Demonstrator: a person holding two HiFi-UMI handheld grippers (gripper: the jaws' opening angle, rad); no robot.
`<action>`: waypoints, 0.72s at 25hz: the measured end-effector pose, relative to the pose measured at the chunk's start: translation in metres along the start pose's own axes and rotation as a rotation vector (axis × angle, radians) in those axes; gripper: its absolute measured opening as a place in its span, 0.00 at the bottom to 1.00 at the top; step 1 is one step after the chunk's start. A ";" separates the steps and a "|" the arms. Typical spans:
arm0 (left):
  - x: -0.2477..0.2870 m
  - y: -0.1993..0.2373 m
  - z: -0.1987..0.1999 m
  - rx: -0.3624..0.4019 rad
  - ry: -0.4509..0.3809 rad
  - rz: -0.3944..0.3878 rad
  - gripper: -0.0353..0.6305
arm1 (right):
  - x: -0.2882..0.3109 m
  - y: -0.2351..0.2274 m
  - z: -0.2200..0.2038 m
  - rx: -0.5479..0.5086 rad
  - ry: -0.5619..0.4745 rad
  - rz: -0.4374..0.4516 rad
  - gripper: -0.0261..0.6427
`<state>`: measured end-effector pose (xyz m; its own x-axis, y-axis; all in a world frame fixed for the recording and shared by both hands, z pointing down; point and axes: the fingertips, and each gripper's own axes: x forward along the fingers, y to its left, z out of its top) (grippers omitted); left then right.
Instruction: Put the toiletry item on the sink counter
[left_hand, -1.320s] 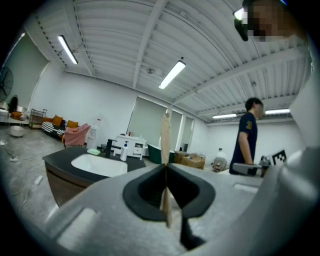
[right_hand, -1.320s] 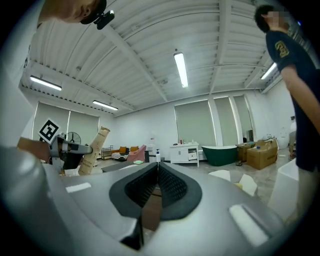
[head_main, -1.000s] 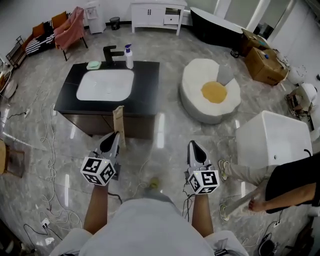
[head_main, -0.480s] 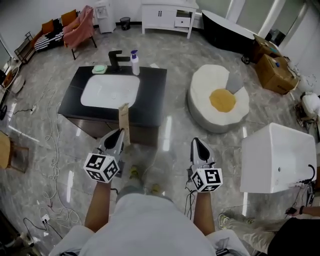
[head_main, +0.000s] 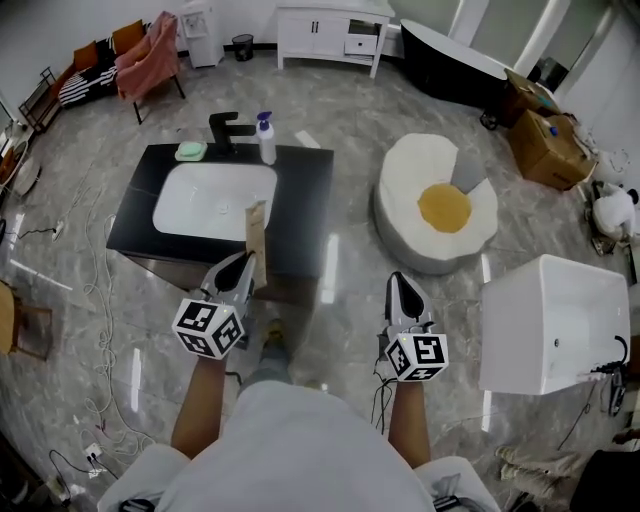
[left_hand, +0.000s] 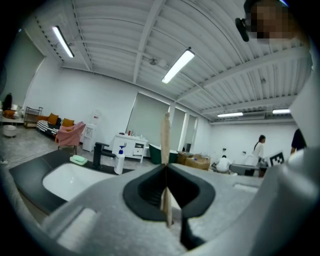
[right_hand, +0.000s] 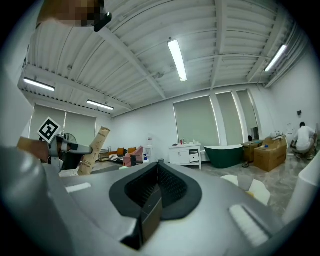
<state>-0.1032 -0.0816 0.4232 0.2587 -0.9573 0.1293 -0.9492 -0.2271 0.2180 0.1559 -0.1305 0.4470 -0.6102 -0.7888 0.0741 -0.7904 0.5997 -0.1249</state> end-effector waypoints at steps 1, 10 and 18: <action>0.009 0.009 0.003 -0.003 0.000 -0.004 0.06 | 0.012 -0.001 0.003 -0.003 -0.001 -0.006 0.04; 0.080 0.095 0.034 -0.026 0.017 -0.048 0.06 | 0.121 0.008 0.022 -0.009 0.007 -0.044 0.04; 0.133 0.151 0.048 -0.050 0.032 -0.110 0.06 | 0.194 0.014 0.033 -0.017 0.000 -0.108 0.04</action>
<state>-0.2206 -0.2519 0.4267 0.3670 -0.9207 0.1326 -0.9049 -0.3203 0.2803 0.0285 -0.2794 0.4273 -0.5211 -0.8492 0.0858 -0.8526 0.5131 -0.0990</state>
